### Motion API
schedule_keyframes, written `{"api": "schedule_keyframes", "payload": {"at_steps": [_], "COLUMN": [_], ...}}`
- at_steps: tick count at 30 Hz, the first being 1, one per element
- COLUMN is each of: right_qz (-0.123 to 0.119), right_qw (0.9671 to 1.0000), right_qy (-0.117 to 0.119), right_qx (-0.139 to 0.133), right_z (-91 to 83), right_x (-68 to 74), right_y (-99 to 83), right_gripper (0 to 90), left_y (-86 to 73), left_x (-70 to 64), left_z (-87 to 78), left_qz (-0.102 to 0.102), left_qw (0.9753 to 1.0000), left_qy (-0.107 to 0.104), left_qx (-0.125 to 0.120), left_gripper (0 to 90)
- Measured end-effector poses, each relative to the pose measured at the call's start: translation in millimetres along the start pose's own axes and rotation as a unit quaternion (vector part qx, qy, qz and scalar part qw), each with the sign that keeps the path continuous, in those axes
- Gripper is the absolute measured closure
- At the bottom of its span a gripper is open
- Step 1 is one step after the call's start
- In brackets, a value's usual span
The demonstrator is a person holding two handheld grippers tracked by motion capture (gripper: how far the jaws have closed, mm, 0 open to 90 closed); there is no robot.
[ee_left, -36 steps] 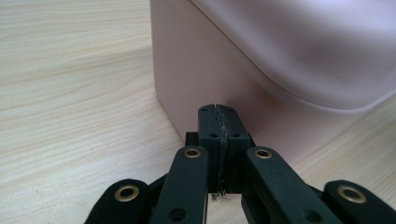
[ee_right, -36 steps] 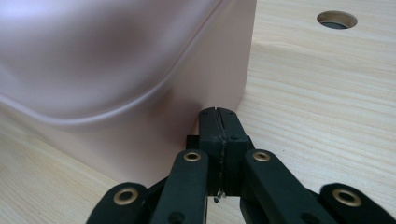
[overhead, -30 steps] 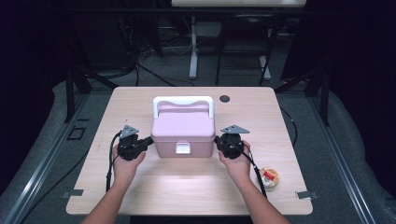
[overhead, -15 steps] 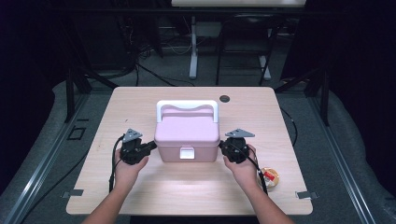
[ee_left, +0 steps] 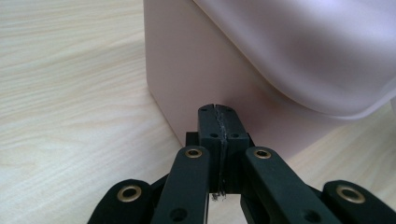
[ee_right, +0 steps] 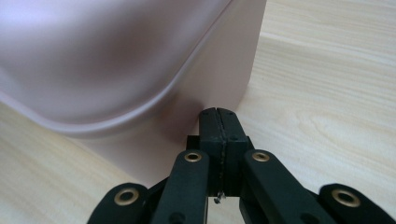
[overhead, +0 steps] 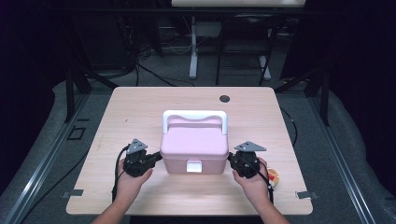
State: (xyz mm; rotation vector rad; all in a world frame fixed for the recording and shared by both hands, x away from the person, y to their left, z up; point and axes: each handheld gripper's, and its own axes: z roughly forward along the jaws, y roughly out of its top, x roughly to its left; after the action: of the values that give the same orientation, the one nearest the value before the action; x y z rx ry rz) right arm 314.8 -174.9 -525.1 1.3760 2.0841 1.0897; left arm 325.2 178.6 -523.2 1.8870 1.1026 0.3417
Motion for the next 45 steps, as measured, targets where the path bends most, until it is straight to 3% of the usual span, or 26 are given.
{"api": "schedule_keyframes", "payload": {"at_steps": [10,14,26,40,45], "right_qz": [-0.002,-0.001,0.002,-0.007,-0.003], "right_qw": [1.0,0.9999,0.9999,0.9999,0.9997], "right_qy": [0.004,0.01,0.012,0.012,0.021], "right_qx": [0.003,0.007,0.007,-0.002,-0.007], "right_z": [-18.6,-26.8,-35.4,-39.5,-40.2], "right_x": [-0.7,-0.2,1.4,4.1,3.5], "right_y": [-13.6,-19.2,-26.2,-31.9,-34.3], "right_gripper": [90.0,90.0,90.0,90.0,90.0], "left_y": [-8.2,-11.7,-16.0,-24.7,-25.1], "left_x": [-16.5,-23.0,-30.4,-34.2,-32.7], "left_z": [-7.0,-10.6,-16.6,-23.8,-26.1], "left_qz": [0.007,0.018,0.015,0.011,0.02], "left_qw": [0.9999,0.9997,0.9996,0.9996,0.9993], "left_qy": [-0.014,-0.012,-0.017,-0.026,-0.031], "left_qx": [0.005,0.006,0.014,0.006,0.01], "left_gripper": [90.0,90.0,90.0,90.0,90.0]}}
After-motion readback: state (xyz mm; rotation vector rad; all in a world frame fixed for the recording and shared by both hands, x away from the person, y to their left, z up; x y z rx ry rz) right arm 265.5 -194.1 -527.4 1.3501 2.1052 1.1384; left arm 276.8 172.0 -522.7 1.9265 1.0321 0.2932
